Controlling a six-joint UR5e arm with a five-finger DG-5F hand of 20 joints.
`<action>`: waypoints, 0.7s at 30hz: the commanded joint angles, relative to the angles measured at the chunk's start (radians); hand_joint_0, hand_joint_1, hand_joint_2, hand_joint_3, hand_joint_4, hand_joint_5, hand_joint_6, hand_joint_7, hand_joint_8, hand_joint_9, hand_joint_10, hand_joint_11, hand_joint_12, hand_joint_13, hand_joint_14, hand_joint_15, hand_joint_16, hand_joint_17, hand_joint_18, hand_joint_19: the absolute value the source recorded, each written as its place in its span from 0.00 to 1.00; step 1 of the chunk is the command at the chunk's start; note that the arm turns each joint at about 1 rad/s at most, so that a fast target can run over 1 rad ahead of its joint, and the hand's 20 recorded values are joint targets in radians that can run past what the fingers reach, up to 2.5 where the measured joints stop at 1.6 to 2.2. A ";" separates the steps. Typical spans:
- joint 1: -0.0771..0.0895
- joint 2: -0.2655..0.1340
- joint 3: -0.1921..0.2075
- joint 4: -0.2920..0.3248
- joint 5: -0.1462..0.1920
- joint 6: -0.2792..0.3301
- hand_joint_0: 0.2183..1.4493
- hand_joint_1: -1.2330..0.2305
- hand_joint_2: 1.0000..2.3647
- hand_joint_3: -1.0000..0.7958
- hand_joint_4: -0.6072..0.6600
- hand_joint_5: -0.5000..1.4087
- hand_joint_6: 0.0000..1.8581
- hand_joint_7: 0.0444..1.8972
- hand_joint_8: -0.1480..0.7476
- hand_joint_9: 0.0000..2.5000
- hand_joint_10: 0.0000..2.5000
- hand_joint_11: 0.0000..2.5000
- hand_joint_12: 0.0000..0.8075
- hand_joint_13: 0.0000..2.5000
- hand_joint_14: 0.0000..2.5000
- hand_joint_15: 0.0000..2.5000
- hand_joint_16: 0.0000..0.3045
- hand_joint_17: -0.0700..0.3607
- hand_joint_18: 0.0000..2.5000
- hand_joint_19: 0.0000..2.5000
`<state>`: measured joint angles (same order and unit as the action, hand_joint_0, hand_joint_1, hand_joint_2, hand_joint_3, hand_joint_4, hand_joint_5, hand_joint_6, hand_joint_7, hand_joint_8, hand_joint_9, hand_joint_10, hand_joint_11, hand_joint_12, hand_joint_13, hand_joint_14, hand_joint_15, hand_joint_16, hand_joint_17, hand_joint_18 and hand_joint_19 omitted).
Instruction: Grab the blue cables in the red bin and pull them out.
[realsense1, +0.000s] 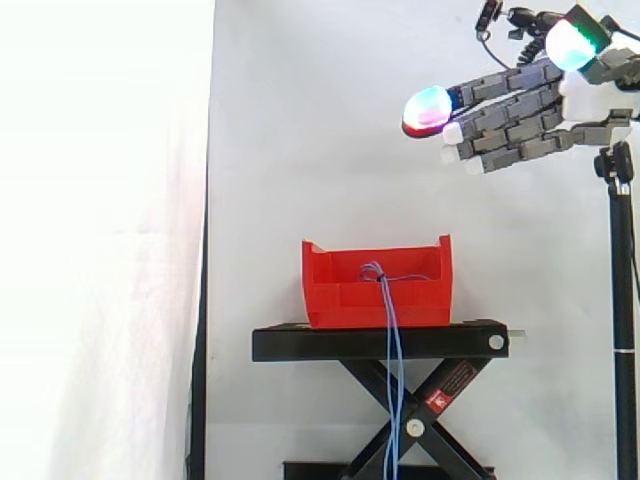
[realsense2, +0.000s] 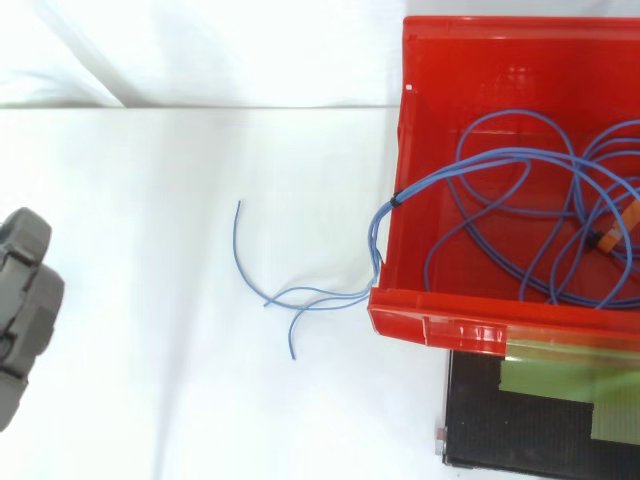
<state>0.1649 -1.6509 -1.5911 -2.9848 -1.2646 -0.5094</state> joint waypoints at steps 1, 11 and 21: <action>0.001 0.029 0.000 -0.005 0.004 -0.065 0.45 0.33 0.00 0.00 0.64 0.35 0.00 0.05 0.49 0.14 0.00 0.09 0.40 0.01 0.00 0.10 0.17 0.43 0.00 0.12; 0.004 0.026 -0.001 0.026 -0.002 -0.197 0.45 0.33 0.00 0.00 0.66 0.40 0.00 0.06 0.49 0.15 0.00 0.09 0.41 0.01 0.00 0.10 0.17 0.43 0.00 0.13; 0.007 -0.037 0.000 0.167 -0.038 -0.304 0.45 0.32 0.00 0.00 0.66 0.42 0.00 0.07 0.49 0.15 0.00 0.10 0.40 0.01 0.00 0.10 0.17 0.43 0.00 0.13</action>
<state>0.1693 -1.6776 -1.5909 -2.8618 -1.2838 -0.8016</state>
